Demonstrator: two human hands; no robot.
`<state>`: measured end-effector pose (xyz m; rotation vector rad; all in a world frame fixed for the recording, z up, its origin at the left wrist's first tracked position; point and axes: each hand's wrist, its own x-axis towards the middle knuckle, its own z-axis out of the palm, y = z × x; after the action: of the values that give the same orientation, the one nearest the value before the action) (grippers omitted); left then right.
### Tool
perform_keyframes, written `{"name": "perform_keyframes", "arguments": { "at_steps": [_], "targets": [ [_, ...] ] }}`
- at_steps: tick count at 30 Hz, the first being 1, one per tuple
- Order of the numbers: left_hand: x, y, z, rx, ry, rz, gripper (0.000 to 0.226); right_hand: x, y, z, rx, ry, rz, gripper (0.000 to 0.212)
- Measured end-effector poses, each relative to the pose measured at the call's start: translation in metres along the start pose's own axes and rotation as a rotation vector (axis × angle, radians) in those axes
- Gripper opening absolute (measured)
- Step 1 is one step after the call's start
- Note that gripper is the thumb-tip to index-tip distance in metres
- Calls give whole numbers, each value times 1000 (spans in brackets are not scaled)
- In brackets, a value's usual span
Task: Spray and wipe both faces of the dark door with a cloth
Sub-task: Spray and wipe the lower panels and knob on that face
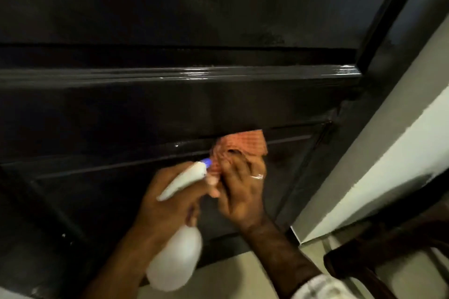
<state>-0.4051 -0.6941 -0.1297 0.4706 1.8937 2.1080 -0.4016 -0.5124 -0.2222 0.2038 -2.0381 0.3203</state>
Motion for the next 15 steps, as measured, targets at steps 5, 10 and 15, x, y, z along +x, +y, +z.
{"name": "perform_keyframes", "arguments": {
  "at_steps": [5, 10, 15],
  "targets": [
    [8, 4, -2, 80, -6, 34, 13, 20, 66, -38, -101, -120, -345, 46],
    [5, -9, 22, 38, -104, 50, 41, -7, 129, -77, -322, -19, 92, 52],
    [-11, -25, 16, 5, 64, -47, 11, 5, 78, -26, -74, 199, 444, 62]
  ]
}}
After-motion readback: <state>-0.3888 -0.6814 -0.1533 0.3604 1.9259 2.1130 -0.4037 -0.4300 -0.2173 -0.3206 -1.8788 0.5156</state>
